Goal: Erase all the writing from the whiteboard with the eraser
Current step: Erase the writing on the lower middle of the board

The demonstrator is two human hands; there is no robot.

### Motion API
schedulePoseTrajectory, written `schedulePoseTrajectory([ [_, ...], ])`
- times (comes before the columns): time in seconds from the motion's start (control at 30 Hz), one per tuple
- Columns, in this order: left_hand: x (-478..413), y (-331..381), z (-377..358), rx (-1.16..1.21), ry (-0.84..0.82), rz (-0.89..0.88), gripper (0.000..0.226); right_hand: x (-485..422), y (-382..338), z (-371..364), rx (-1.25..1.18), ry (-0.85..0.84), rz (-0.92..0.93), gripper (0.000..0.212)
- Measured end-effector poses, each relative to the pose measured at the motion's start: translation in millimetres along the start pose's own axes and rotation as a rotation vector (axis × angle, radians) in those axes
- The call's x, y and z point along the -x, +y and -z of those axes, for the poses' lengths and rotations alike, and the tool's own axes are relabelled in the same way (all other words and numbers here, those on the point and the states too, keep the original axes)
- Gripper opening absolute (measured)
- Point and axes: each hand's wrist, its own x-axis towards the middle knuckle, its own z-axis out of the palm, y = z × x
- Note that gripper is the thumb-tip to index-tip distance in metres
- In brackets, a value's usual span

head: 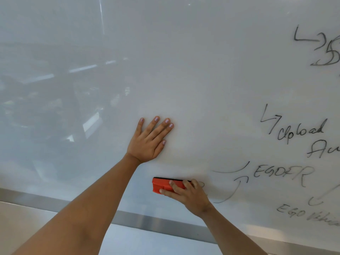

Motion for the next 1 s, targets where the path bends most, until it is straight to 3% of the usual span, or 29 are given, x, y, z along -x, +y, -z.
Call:
schedulePoseTrajectory([
  [0.1, 0.2, -0.1, 0.5, 0.004, -0.004, -0.003, 0.057, 11.2, 11.5, -3.8, 0.026, -0.026, 0.111, 0.077],
  [0.23, 0.3, 0.7, -0.6, 0.001, 0.012, -0.006, 0.058, 13.3, 20.4, 2.3, -0.008, 0.095, -0.055, 0.055],
  [0.33, 0.5, 0.1, -1.9, -0.013, 0.022, -0.01, 0.058, -0.1, 10.0, 5.7, -0.007, 0.092, -0.114, 0.056],
  [0.47, 1.4, -0.8, -3.2, -0.027, 0.029, -0.02, 0.058, -1.5, -12.1, 0.8, 0.018, -0.056, 0.058, 0.061],
  [0.57, 1.6, -0.9, -2.6, -0.025, 0.03, -0.025, 0.059, 22.5, -4.5, -4.0, 0.022, -0.167, 0.133, 0.079],
  [0.67, 1.2, -0.7, -2.4, -0.023, 0.032, -0.024, 0.058, 48.1, 19.6, -2.2, 0.101, -0.039, 0.062, 0.069],
  [0.83, 1.0, -0.5, -2.1, -0.025, 0.034, -0.024, 0.058, 44.7, 54.8, 24.0, 0.067, 0.139, -0.256, 0.055],
  [0.9, 1.3, -0.7, -2.4, -0.022, 0.034, -0.03, 0.058, 47.0, 51.6, 23.2, 0.05, 0.14, -0.258, 0.058],
  [1.0, 0.8, -1.1, -2.0, -0.021, 0.04, -0.031, 0.057, 69.8, 44.5, 8.9, 0.095, 0.047, -0.086, 0.073],
])
